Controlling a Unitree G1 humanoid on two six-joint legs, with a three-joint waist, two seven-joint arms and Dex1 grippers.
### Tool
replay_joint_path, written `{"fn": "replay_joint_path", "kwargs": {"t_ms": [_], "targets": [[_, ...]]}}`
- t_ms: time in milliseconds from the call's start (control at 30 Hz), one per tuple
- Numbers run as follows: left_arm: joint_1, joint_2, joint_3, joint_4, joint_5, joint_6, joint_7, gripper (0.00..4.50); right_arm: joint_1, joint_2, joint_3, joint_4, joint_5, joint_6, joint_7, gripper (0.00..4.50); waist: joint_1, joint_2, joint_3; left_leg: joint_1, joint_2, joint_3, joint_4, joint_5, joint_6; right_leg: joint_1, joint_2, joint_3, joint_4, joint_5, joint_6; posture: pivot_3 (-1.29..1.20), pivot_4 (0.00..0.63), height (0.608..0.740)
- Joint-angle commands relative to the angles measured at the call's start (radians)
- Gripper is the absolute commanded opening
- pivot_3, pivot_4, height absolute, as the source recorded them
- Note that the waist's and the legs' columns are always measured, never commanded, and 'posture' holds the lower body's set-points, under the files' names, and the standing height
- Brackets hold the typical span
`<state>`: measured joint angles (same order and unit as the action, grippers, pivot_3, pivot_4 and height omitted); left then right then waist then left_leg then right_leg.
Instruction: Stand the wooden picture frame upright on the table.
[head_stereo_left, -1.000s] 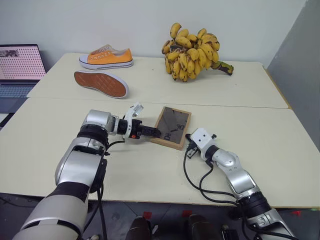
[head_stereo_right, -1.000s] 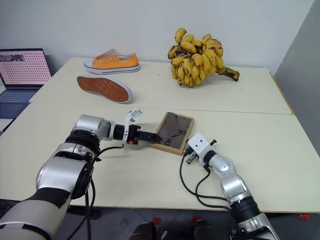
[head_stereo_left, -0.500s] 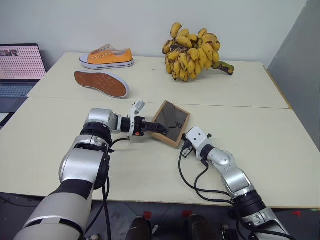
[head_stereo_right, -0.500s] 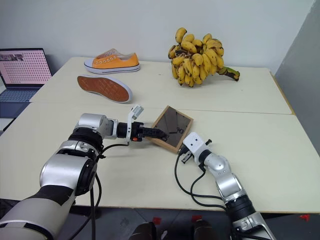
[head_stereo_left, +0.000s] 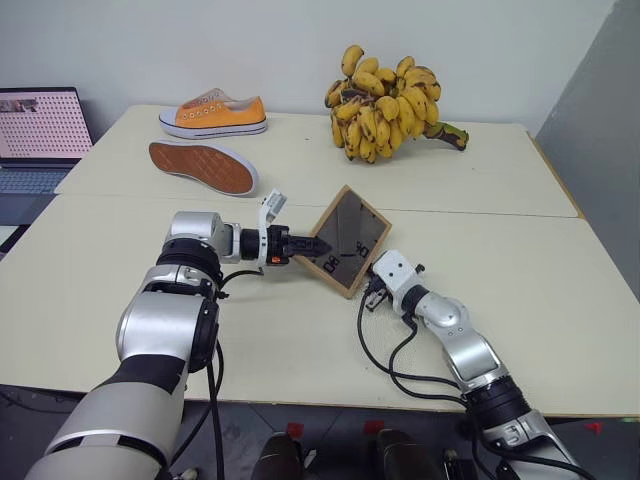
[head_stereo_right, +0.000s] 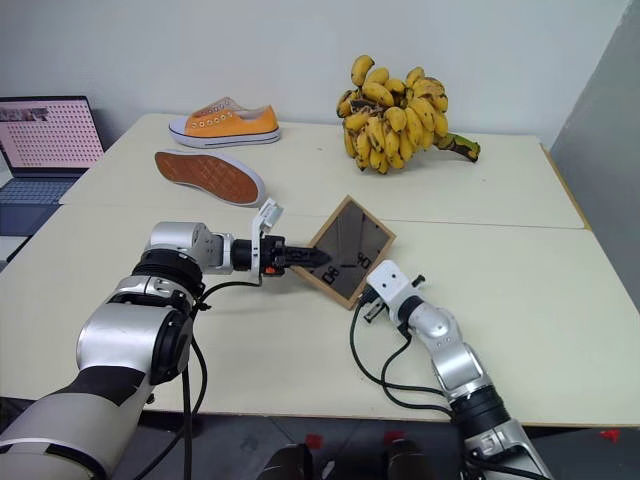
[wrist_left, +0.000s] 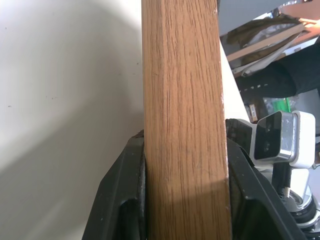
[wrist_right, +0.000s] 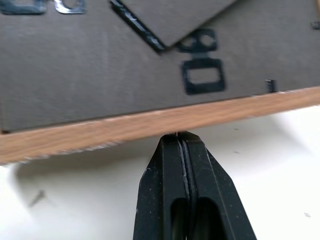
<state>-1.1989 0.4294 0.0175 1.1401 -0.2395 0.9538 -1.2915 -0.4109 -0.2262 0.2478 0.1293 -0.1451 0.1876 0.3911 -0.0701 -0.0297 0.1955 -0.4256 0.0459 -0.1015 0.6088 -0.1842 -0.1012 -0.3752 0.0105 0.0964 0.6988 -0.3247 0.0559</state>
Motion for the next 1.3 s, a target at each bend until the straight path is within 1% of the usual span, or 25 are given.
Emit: {"fn": "replay_joint_path", "kwargs": {"t_ms": [33,167,233,333,433,533,633,667,767,933,1300], "targets": [[-0.055,0.036,0.086,-0.066,-0.075,-0.005,-0.03,1.29,0.049,-0.065,-0.084,-0.129,0.021,0.017,0.005,0.0,0.001,0.0,0.0,0.0,0.0,0.0,0.0,0.0,0.0,0.0,0.0,0.0,0.0,0.0,0.0,0.0,0.15,0.74],[-0.04,0.063,0.137,-0.145,-0.116,-0.023,-0.017,1.29,0.11,-0.15,-0.184,-0.299,0.072,0.102,0.041,0.0,0.003,0.001,0.001,-0.002,0.0,0.0,0.0,0.0,0.0,-0.001,0.0,0.0,0.0,0.0,0.0,0.0,0.15,0.74],[-0.008,0.073,0.142,-0.23,-0.132,-0.027,-0.018,1.29,0.11,-0.175,-0.271,-0.414,0.155,0.205,0.062,0.0,0.005,0.001,0.001,-0.002,0.0,0.0,0.0,0.0,0.0,-0.002,0.0,0.0,0.0,0.0,0.0,0.0,0.15,0.74],[0.069,0.083,0.138,-0.423,-0.176,0.011,-0.027,1.29,0.037,-0.198,-0.398,-0.582,0.308,0.396,0.078,0.0,0.005,0.002,0.001,-0.002,0.0,0.0,0.0,0.0,0.0,-0.002,0.0,0.0,0.001,0.0,0.0,0.0,0.15,0.74],[0.147,0.075,0.14,-0.608,-0.236,0.071,0.004,1.29,-0.09,-0.187,-0.479,-0.681,0.45,0.575,0.049,0.51,-0.002,0.005,0.003,-0.002,0.001,0.001,0.0,0.0,-0.001,-0.002,-0.001,0.001,0.002,0.0,0.0,0.0,0.15,0.74],[0.204,0.049,0.152,-0.74,-0.29,0.128,0.062,1.29,-0.207,-0.154,-0.495,-0.733,0.548,0.715,0.005,1.24,-0.001,0.005,0.003,-0.002,0.001,-0.002,0.0,0.002,-0.003,-0.002,0.0,0.0,0.003,0.0,0.0,0.0,0.15,0.74],[0.234,0.027,0.161,-0.822,-0.337,0.165,0.108,1.29,-0.292,-0.102,-0.48,-0.744,0.602,0.792,-0.049,1.87,0.002,0.005,0.003,-0.002,0.001,-0.003,0.001,0.002,-0.002,-0.002,0.0,-0.002,0.004,0.0,-0.001,0.0,0.15,0.74],[0.238,0.023,0.163,-0.837,-0.348,0.173,0.121,1.29,-0.309,-0.088,-0.471,-0.745,0.612,0.809,-0.063,2.16,0.005,0.005,0.003,-0.002,0.0,-0.003,0.001,0.002,-0.002,-0.002,0.0,-0.001,0.004,0.0,-0.001,0.0,0.15,0.74],[0.238,0.019,0.165,-0.847,-0.372,0.178,0.15,1.29,-0.327,-0.053,-0.422,-0.737,0.636,0.827,-0.081,2.81,0.009,0.005,0.003,-0.002,0.0,-0.002,0.001,0.002,-0.002,-0.002,-0.001,-0.001,0.004,0.0,-0.001,0.0,0.15,0.74],[0.229,0.022,0.16,-0.849,-0.404,0.173,0.178,1.29,-0.303,-0.039,-0.349,-0.707,0.625,0.783,-0.076,2.81,0.01,0.005,0.003,-0.003,0.0,-0.002,0.001,0.002,-0.002,-0.004,-0.001,-0.001,0.004,0.0,-0.001,0.0,0.15,0.74],[0.187,0.007,0.136,-0.805,-0.418,0.138,0.194,1.29,-0.321,0.02,-0.301,-0.644,0.626,0.734,-0.123,2.81,0.01,0.005,0.003,-0.004,0.0,-0.002,0.001,0.002,-0.002,-0.005,0.0,-0.001,0.005,0.0,-0.001,0.0,0.15,0.74]]}}
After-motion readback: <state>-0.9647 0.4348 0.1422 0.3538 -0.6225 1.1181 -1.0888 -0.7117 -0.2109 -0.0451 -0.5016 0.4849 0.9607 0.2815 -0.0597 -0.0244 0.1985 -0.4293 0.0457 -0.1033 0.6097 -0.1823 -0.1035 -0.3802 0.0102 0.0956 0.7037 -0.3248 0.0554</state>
